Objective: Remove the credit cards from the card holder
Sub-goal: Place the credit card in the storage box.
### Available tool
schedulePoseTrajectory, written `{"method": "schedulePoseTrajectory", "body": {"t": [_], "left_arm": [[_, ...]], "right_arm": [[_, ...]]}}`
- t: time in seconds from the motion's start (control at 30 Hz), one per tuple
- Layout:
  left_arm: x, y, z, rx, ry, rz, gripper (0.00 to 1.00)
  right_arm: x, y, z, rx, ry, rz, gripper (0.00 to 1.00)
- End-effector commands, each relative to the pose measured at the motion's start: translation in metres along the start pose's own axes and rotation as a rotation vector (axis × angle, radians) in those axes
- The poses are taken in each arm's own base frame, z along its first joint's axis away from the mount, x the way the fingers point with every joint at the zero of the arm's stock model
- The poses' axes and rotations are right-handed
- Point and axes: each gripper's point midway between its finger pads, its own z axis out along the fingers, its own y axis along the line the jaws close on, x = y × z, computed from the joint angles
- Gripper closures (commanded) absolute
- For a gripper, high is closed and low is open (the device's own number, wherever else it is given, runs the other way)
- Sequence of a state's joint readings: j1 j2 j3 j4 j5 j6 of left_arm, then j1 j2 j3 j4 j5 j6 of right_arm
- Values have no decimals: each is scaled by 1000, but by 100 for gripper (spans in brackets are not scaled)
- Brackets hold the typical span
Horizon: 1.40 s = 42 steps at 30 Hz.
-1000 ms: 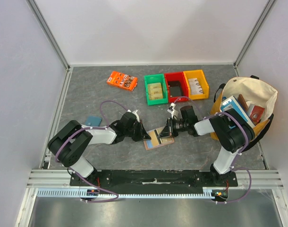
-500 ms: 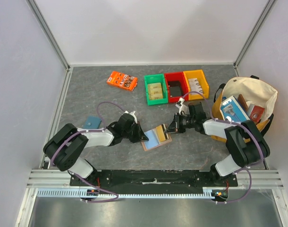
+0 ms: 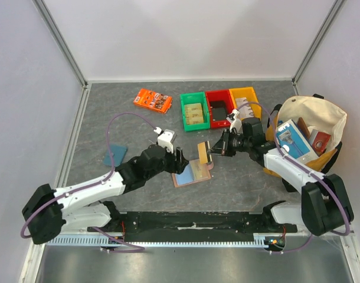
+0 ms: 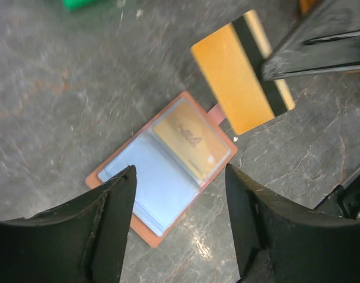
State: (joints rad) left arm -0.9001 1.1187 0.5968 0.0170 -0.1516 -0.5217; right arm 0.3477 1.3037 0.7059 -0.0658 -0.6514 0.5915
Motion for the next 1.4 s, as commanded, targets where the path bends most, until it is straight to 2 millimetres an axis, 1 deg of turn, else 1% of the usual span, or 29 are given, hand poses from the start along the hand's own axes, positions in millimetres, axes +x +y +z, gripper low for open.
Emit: {"method": "schedulePoseTrajectory", "body": {"t": [0.0,0.03,0.1,0.13,0.2,0.3,0.4,0.53,0.67,0.77,0.87,0.93,1.07,1.1,1.13,1.17,1.27,1.37], "left_arm": [[-48,-24,-16,16,-199,345,31],[-51,-39,-22,51,-233,431,30],[-54,-62,-31,78,-310,602,29],[-54,-70,-34,80,-335,675,20],[-54,-82,-36,77,-356,770,18],[-53,-92,-32,55,-370,872,18],[-56,-100,-28,39,-400,923,19],[-53,-106,-11,1,-374,997,23],[-60,-111,-1,-60,-401,1047,27],[-64,-112,8,-112,-408,1082,31],[-66,-111,16,-155,-417,1097,42],[-66,-113,20,-166,-416,1101,54],[-68,-113,21,-177,-421,1080,89],[-68,-113,20,-176,-421,1071,95],[-69,-113,19,-178,-419,1060,98],[-71,-114,17,-175,-420,1043,98],[-72,-111,14,-169,-418,997,98],[-73,-106,11,-151,-410,912,98]], "right_arm": [[-18,24,-13,-18,-58,30,100],[-19,26,-15,-16,-65,27,100],[-22,30,-19,-11,-82,26,100],[-24,33,-22,-17,-92,23,100],[-26,39,-25,-28,-104,24,100],[-28,47,-29,-45,-111,22,100],[-29,52,-32,-58,-119,30,100],[-29,59,-38,-71,-127,28,100],[-29,63,-42,-77,-136,29,100],[-29,66,-45,-82,-141,27,100],[-30,68,-48,-85,-151,30,100],[-31,70,-50,-85,-163,27,100],[-34,71,-54,-77,-188,20,99],[-37,72,-55,-76,-198,15,95],[-39,74,-56,-73,-211,-1,91],[-44,75,-59,-69,-232,-14,85],[-56,82,-66,-62,-279,-67,63],[-71,92,-75,-61,-330,-137,40]]}}
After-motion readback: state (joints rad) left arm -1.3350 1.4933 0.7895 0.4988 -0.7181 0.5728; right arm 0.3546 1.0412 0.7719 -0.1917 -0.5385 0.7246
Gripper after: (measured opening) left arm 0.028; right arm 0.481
